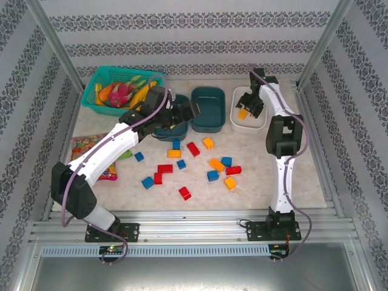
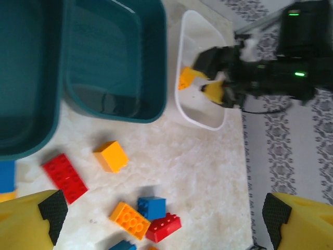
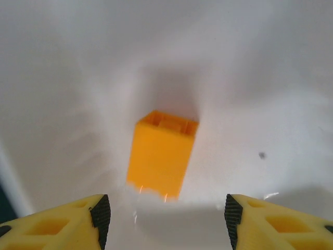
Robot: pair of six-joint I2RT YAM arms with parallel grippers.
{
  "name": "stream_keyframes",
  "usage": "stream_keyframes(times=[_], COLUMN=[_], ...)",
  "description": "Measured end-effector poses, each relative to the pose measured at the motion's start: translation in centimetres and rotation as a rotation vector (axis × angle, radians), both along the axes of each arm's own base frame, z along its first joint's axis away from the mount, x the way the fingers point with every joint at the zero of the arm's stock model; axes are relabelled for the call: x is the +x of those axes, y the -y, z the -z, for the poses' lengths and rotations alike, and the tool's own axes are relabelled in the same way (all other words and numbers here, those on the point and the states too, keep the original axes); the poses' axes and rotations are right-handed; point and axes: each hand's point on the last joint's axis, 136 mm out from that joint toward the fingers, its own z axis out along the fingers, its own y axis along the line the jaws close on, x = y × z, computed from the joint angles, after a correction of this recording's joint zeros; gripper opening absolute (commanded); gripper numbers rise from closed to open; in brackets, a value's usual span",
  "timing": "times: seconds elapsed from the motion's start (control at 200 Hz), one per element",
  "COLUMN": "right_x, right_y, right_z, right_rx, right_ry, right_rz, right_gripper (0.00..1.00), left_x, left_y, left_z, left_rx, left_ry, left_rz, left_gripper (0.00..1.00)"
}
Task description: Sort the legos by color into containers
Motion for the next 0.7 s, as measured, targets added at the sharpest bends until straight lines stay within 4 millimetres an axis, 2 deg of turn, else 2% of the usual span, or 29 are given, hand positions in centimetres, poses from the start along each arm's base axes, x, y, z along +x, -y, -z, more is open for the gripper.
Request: stream_keyframes(times=[0.085, 0.15, 0.235, 0.31, 0.37, 0.46, 0.594, 0.654, 0.699], right_x=[-1.4, -3.3, -7.0, -11.3, -14.9, -19.7, -25.6, -27.3, -28.0], right_y=[-1.1, -3.2, -8.2, -12.8, -16.2, -19.8, -22.5, -23.3, -23.9], right_z=[-5.0, -9.8, -15.3, -17.4, -17.3, -14.6, -8.9, -7.5, -7.3], right_rx=[0.001, 0.013, 0.066, 0.14, 0.199, 0.264, 0.309, 0.32, 0.331], right_ry=[0.117, 0.248, 0.441, 0.563, 0.618, 0.646, 0.612, 0.601, 0.604], right_rz=[-0.035, -0.091, -0.219, -0.357, -0.474, -0.62, -0.761, -0.805, -0.828], right_gripper=[0.63, 0.67, 0.7, 0.72, 0.74, 0.77, 0.85, 0.86, 0.87], left_x=[-1.2, -2.4, -3.9, -5.1, -5.9, -6.7, -6.7, -6.6, -6.5], left_y=[-2.8, -6.0, -10.5, -13.6, -15.2, -16.5, -17.4, -17.9, -18.3], left_z=[-0.1, 0.3, 2.3, 5.0, 7.3, 10.5, 13.9, 15.0, 16.0], left_rx=[0.032, 0.051, 0.086, 0.129, 0.173, 0.235, 0.295, 0.313, 0.328], left_ry=[-0.017, -0.048, -0.116, -0.201, -0.277, -0.382, -0.487, -0.523, -0.55], left_rz=[-0.075, -0.164, -0.291, -0.38, -0.419, -0.445, -0.455, -0.46, -0.464], left_gripper=[0.95, 0.92, 0.91, 0.89, 0.87, 0.82, 0.78, 0.77, 0.77])
